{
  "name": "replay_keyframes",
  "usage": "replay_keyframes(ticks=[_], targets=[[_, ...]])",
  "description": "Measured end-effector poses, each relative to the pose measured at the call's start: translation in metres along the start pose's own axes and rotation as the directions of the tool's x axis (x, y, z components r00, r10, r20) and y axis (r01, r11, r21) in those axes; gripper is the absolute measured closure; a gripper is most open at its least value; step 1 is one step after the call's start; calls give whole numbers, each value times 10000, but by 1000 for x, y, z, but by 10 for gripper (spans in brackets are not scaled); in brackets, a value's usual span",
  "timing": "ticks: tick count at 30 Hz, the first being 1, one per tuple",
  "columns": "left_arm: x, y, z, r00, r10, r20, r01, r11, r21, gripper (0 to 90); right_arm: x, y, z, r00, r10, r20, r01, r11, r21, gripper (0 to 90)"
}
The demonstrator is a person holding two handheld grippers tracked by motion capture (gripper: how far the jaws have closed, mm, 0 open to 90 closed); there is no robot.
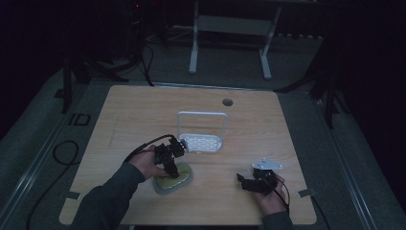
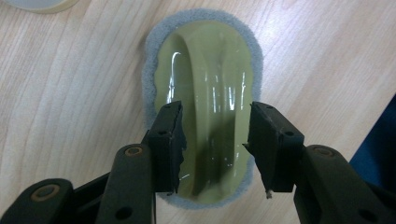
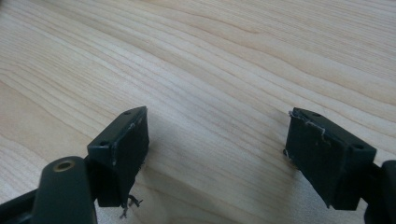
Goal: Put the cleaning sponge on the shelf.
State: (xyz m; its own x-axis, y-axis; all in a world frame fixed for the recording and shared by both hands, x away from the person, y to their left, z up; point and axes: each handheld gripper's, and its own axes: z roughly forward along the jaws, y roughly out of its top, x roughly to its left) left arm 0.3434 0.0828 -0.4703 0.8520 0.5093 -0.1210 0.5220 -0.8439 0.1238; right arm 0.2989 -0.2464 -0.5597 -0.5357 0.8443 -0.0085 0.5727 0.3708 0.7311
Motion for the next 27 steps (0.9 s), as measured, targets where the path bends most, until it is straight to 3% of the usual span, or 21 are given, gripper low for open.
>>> replay_keyframes(ticks=[21, 27], targets=[[2, 10, 9, 9990, 435, 65, -439, 9956, 828, 683, 0, 0, 0, 10000, -3, 0, 3, 10000, 1, 208], [-1, 11, 8, 9969, 757, -196, -734, 9923, 1002, 715, 0, 0, 0, 10000, -15, 1, 15, 10000, -3, 208]])
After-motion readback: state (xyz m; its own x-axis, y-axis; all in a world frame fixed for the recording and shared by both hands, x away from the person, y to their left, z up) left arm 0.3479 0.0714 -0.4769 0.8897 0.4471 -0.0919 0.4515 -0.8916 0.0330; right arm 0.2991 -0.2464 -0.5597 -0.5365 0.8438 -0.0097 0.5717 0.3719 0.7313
